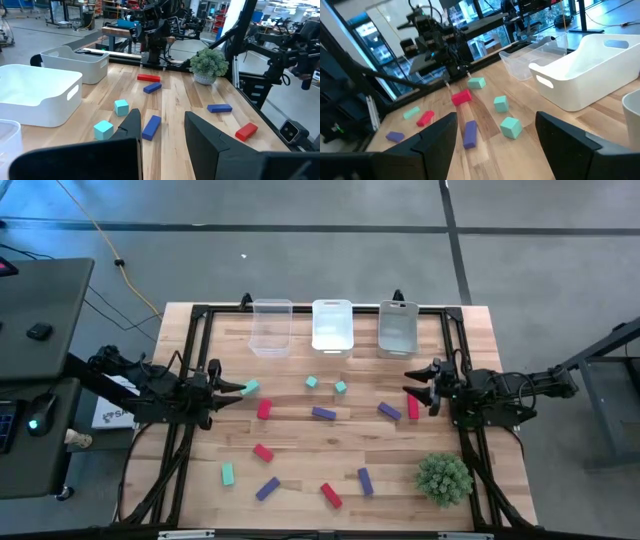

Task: Sort & place blocks by color
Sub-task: Put the red block into the gray bin

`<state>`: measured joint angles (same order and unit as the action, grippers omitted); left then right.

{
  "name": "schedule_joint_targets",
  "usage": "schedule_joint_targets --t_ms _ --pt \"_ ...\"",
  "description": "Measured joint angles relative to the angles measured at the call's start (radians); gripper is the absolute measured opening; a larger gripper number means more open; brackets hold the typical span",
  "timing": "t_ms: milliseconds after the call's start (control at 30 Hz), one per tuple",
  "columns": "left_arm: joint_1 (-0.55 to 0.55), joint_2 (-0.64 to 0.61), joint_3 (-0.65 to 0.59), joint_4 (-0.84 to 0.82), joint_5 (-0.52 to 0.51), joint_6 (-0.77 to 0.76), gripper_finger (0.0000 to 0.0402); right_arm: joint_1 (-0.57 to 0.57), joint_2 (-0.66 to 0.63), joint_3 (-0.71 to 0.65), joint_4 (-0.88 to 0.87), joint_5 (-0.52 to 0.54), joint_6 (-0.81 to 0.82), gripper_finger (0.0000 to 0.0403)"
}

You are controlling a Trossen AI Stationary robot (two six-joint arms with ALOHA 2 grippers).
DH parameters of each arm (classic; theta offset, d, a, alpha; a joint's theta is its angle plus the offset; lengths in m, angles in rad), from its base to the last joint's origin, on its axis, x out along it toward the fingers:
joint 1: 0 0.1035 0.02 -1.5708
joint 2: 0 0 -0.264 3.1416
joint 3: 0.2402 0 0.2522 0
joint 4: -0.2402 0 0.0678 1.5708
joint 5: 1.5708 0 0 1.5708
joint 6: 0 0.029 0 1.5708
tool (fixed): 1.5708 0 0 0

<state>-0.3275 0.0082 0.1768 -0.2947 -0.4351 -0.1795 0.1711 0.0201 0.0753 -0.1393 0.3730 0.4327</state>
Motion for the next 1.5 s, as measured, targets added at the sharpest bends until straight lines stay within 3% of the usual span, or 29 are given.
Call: schedule_joint_targets --t_ms 333,633,833,1000,1133,1367,1500 --pt "0.0 0.0 0.0 0.0 -0.008 0.0 0.0071 0.0 0.0 0.0 0.251 0.022 0.066 0.0259" --pt "0.0 0.0 0.0 0.0 -0.038 0.0 0.0071 0.0 0.0 0.0 0.527 0.209 0.055 0.0259" --pt "0.0 0.0 0.0 0.001 -0.082 0.0 0.0071 0.0 0.0 0.082 0.536 0.275 -0.036 0.0259" --pt "0.0 0.0 0.0 0.005 -0.085 0.0 0.0071 0.0 0.009 0.221 0.423 0.313 -0.153 0.0259" --pt "0.0 0.0 0.0 0.014 -0.085 0.0 0.0071 0.0 0.06 0.36 0.206 0.379 -0.124 0.0259" --pt "0.0 0.0 0.0 0.037 -0.106 0.0 0.0071 0.0 0.227 0.579 -0.295 0.426 0.288 0.0259" --pt "0.0 0.0 0.0 0.066 -0.131 0.0 0.0071 0.0 0.342 0.644 -0.514 0.331 0.564 0.0259"
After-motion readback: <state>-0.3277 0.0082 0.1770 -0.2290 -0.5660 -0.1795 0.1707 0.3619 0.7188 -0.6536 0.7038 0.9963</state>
